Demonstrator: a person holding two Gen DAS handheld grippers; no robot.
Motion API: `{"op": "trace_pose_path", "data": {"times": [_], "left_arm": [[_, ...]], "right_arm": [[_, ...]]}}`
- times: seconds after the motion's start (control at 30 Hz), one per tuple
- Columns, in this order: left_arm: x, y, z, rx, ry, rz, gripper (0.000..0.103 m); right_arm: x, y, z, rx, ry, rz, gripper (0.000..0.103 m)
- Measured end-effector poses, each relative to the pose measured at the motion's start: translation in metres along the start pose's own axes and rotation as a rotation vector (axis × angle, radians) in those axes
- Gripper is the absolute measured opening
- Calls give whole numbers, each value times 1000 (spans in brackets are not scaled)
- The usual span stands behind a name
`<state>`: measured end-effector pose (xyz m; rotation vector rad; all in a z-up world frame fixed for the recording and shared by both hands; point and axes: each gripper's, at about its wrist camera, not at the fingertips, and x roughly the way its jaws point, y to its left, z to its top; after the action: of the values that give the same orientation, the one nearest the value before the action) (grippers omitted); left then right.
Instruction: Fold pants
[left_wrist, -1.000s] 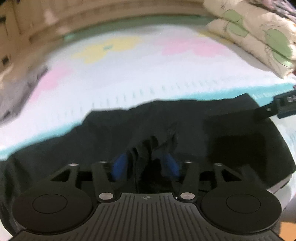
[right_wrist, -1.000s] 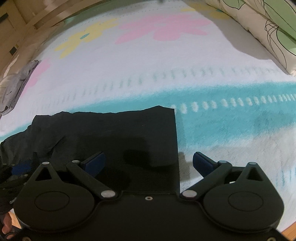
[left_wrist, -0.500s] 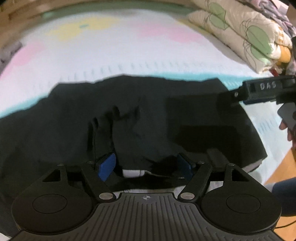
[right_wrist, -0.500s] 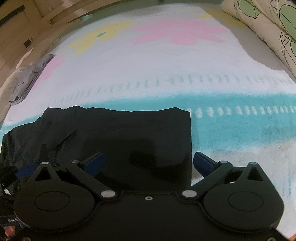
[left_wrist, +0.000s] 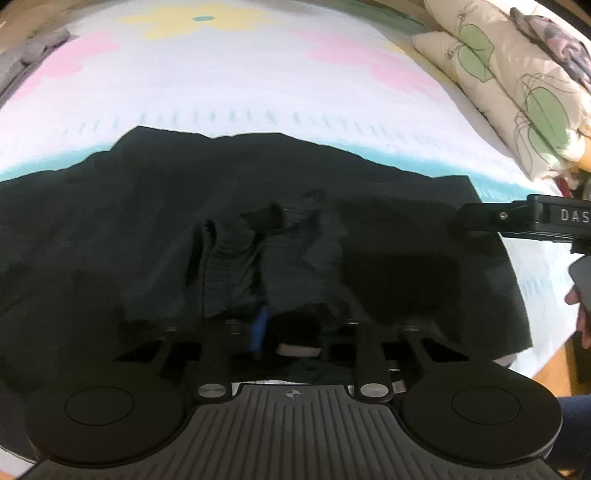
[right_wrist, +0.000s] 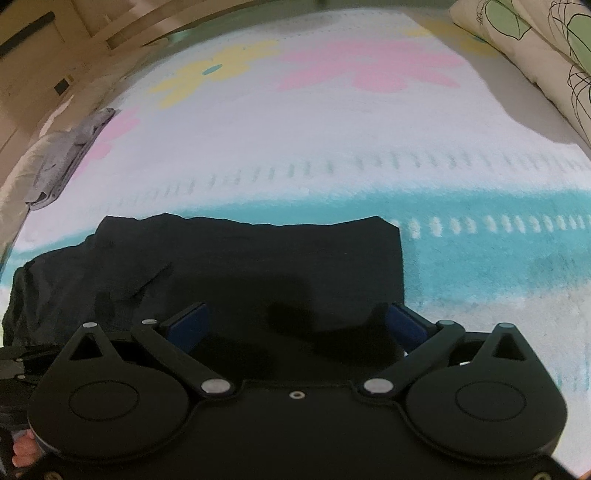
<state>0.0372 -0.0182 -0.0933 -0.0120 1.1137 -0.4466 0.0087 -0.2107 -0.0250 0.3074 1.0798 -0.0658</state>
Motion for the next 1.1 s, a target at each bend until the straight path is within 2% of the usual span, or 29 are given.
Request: {"op": "trace_pose_path", "data": {"times": [0.07, 0.23, 0.33, 0.4, 0.5, 0.57, 0.6, 0.7, 0.77, 0.8, 0.9, 0.93, 0.97, 1.0, 1.07, 1.1], "left_arm": [[-3, 0, 0, 0, -13, 1, 19], [-36, -2, 2, 29, -132, 37, 18], [-52, 8, 3, 18, -159, 38, 18], [-53, 17, 0, 7, -142, 65, 18], [-35, 27, -8, -12, -50, 86, 19], [-16, 26, -9, 35, 9, 89, 21], [-12, 27, -10, 52, 12, 102, 28], [-19, 23, -8, 70, -16, 138, 31], [-28, 23, -5, 56, -64, 183, 36], [-34, 23, -2, 40, -91, 202, 39], [-45, 23, 3, 5, -153, 249, 41], [-45, 22, 5, 7, -150, 266, 46], [-41, 20, 8, 13, -120, 280, 50], [-35, 20, 9, 16, -75, 282, 59], [-21, 24, 12, -14, 50, 242, 59], [-19, 27, 11, -59, 80, 205, 59]], "right_arm": [[-2, 2, 0, 0, -8, 1, 103], [-9, 6, 1, -8, -38, -4, 103], [-12, 5, 2, -1, -52, -10, 103], [-11, 2, 2, 9, -52, -18, 103], [-3, -7, -1, 36, -24, -29, 103], [5, -13, -5, 48, 3, -44, 103], [8, -15, -6, 50, 13, -54, 103], [20, -20, -10, 60, 50, -44, 103], [29, -21, -13, 65, 93, -45, 103], [33, -19, -16, 49, 102, -58, 103], [39, -5, -19, -53, 116, -121, 103], [41, 2, -22, -83, 123, -145, 103], [42, 8, -23, -108, 124, -169, 103], [43, 10, -25, -107, 116, -185, 103], [44, 11, -25, -82, 108, -193, 103], [44, 11, -24, -76, 111, -197, 103]]}}
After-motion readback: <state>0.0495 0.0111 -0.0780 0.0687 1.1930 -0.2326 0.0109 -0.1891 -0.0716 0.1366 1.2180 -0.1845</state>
